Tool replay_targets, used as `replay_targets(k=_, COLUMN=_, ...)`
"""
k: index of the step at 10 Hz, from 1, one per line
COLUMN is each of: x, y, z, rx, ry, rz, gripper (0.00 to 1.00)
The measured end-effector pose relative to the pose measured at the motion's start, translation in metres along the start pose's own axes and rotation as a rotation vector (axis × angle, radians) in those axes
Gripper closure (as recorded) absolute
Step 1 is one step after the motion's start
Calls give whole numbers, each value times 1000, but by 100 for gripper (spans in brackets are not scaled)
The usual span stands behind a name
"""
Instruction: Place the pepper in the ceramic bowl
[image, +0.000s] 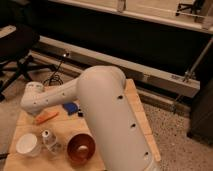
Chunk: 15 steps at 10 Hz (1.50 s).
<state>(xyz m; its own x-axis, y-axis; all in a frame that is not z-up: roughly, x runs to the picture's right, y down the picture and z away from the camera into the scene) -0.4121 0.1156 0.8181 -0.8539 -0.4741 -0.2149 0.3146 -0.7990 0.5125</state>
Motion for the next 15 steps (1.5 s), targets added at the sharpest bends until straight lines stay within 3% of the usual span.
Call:
replay_targets(k=1, x=10, y=7, z=-8, rx=6, ry=32, rz=32, gripper=20)
replay_targets(k=4, x=8, y=10, z=-11, rx=8, ry=38, rz=39, gripper=20)
replay_targets(k=7, x=-15, y=8, z=6, rx=-4, ry=-19, rz=-10, gripper=20)
replay_targets(k=12, x=-21, y=1, z=35, rx=-20, ry=-101, rz=-100, gripper=20)
replay_targets(k=14, x=-19, y=0, z=40, rx=-17, ry=-119, rz=-109, gripper=30)
replay_targets(k=15, x=-19, y=1, z=42, rx=-15, ry=-129, rz=-109, gripper=41)
